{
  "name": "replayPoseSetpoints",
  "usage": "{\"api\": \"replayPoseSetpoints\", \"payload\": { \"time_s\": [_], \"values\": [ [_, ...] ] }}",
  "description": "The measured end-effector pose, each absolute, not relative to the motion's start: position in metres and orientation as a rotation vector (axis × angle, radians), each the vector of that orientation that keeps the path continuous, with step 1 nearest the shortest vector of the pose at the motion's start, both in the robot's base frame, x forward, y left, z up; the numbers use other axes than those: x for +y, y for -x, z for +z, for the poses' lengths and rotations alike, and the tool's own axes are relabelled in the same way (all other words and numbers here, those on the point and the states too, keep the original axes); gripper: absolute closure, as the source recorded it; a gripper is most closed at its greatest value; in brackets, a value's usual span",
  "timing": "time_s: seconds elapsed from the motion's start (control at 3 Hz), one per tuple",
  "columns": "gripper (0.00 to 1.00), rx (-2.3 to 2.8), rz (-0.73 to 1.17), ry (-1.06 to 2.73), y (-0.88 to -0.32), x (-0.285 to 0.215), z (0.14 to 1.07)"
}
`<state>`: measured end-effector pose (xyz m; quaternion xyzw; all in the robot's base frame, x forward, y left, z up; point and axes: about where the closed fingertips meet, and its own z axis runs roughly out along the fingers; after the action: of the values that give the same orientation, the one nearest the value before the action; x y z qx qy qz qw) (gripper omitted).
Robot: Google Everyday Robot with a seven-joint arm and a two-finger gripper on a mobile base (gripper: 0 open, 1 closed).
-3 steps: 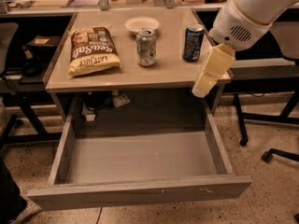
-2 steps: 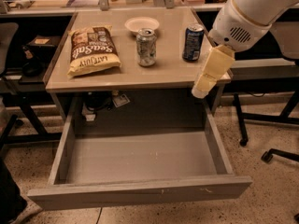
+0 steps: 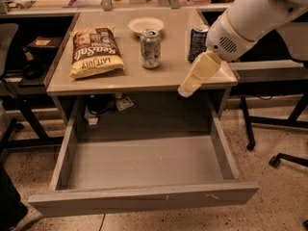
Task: Place 7up can into top drawer
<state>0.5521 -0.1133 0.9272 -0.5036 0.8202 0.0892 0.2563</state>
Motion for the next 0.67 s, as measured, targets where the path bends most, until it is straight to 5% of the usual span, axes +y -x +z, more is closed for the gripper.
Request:
{"api": "replayPoseSetpoints", "payload": {
  "time_s": [0.67],
  "values": [
    [0.00,2.219,0.287,1.302,-0.5831,-0.0969,0.9217]
  ]
}}
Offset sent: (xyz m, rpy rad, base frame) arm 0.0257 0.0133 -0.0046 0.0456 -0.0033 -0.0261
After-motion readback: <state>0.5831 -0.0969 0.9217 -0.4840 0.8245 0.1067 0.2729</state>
